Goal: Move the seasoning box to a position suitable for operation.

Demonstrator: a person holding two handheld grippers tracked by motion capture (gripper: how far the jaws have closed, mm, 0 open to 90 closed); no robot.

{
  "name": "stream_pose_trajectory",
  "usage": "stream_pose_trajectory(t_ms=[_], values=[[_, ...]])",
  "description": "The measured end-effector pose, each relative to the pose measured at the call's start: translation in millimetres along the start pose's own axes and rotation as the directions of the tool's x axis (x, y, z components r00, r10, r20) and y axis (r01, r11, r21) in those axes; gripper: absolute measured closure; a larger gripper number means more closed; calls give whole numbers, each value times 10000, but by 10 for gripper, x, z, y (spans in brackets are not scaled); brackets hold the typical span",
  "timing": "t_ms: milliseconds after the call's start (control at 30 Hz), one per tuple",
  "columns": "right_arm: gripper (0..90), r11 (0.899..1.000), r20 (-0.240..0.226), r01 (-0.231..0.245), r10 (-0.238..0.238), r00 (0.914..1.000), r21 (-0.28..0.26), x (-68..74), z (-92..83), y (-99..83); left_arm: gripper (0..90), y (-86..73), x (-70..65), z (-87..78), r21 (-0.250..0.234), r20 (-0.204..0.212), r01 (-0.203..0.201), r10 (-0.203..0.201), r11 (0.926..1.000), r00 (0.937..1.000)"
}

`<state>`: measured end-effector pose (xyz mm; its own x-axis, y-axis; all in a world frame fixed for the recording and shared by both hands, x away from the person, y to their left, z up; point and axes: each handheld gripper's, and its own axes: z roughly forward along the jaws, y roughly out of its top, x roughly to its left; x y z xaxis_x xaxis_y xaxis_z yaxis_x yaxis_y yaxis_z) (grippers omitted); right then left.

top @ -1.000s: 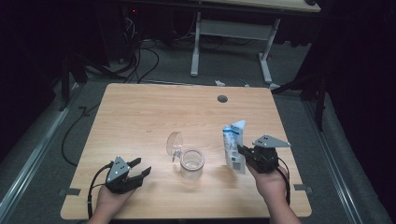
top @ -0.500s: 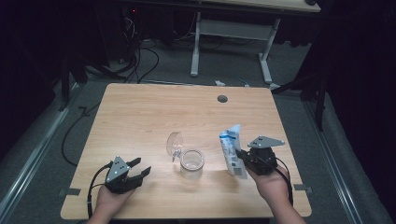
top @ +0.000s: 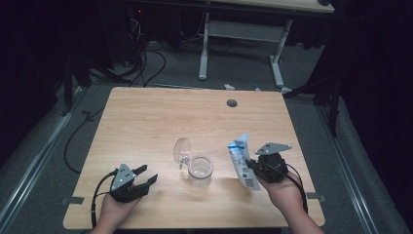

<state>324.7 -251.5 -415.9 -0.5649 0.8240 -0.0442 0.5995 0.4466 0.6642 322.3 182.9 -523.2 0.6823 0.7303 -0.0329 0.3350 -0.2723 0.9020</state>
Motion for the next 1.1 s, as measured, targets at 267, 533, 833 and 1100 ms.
stream_pose_trajectory(t_ms=[267, 533, 833, 1100], values=[[897, 9976, -94, 345, -340, 9994, 607, 6, 9, 57, 445, 2, -22, 4, -61, 10, -46, 46, 10000, 10000], [897, 9901, -305, 651, -618, 9976, 1241, 21, -9, 149, 444, 10, -36, -1, -90, 122, -43, 45, 10000, 9999], [898, 9741, -603, 1023, -919, 9939, 2018, 80, -17, 260, 444, 17, -51, 1, -123, 193, -61, 63, 9999, 9998], [898, 9572, -823, 1360, -1186, 9895, 2553, 123, -34, 338, 443, 18, -57, 7, -145, 217, -97, 100, 9998, 9997]])
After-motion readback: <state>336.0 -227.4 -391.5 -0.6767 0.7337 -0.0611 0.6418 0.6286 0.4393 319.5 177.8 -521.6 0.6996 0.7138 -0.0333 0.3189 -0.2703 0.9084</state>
